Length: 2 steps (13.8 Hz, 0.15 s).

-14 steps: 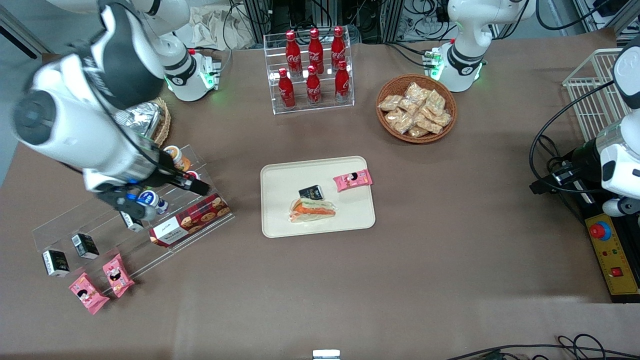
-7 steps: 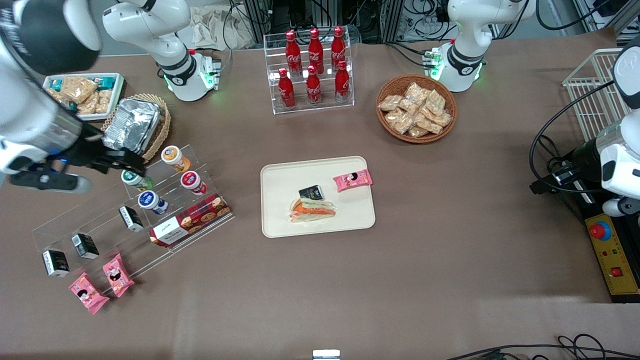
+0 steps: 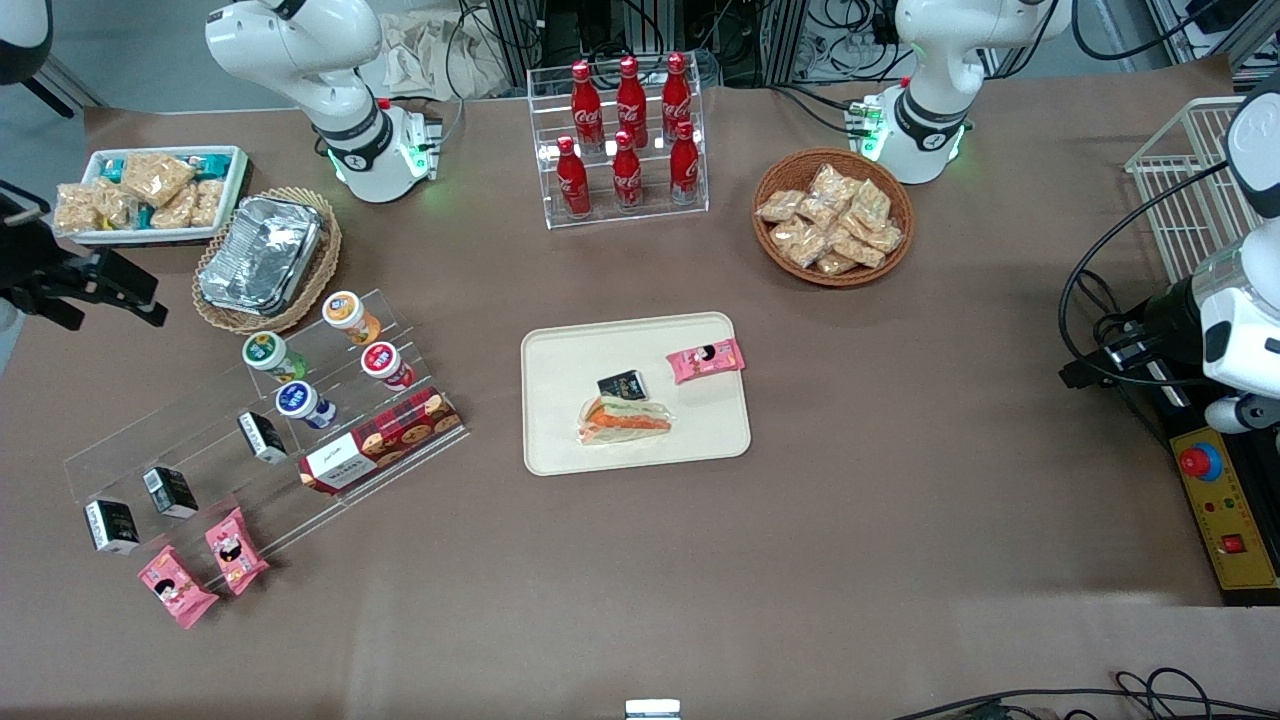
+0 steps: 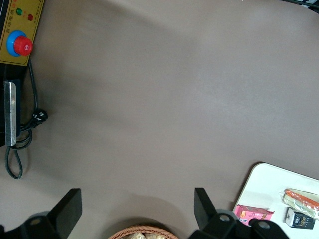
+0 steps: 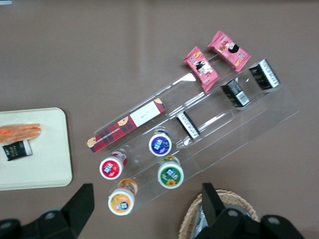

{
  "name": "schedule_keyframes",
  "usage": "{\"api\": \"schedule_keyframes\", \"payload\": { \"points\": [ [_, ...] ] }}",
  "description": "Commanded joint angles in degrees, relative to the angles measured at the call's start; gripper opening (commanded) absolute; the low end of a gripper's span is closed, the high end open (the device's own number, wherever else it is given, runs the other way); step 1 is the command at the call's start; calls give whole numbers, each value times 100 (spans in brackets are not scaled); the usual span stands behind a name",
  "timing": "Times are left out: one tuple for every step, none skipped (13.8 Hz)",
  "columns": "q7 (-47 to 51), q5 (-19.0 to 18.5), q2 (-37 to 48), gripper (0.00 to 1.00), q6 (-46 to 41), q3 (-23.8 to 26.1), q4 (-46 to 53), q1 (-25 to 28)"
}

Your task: Place sandwich on tray

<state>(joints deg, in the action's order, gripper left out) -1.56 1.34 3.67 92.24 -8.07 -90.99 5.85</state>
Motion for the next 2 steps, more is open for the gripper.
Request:
{"api": "schedule_keyframes", "payload": {
  "points": [
    [-204,-108,-24,96,57,-116,99,-40],
    [-222,-108,-77,96,58,-212,108,-31]
  ]
}}
